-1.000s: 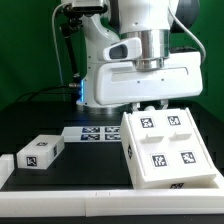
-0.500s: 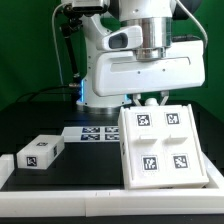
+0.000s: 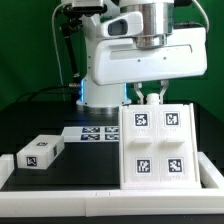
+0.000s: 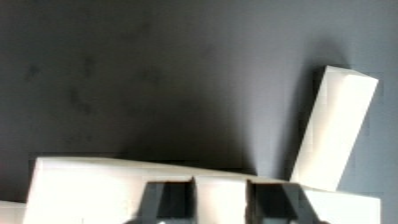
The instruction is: Assemble cabinet
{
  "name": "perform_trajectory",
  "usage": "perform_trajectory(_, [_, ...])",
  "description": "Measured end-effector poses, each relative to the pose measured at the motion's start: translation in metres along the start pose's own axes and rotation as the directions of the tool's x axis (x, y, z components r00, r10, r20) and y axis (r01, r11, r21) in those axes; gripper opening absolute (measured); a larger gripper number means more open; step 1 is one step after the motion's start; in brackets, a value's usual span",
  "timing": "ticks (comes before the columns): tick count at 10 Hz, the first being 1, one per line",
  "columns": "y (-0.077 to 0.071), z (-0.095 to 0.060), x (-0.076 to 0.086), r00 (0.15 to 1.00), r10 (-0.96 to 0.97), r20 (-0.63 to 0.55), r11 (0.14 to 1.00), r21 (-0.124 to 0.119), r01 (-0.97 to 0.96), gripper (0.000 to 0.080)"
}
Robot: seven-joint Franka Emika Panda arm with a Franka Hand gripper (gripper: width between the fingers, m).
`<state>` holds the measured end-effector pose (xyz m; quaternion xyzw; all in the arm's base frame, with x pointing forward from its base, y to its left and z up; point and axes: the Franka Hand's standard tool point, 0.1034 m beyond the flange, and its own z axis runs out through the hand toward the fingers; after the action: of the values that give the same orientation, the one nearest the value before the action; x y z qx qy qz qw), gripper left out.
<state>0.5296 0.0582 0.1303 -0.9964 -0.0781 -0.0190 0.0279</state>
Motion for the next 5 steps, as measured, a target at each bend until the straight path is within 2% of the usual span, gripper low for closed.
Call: perform_trajectory(5, [0.002, -0.01, 0.021, 1.0, -0.001, 0.0, 1.0, 0.003, 0.001, 0.0097])
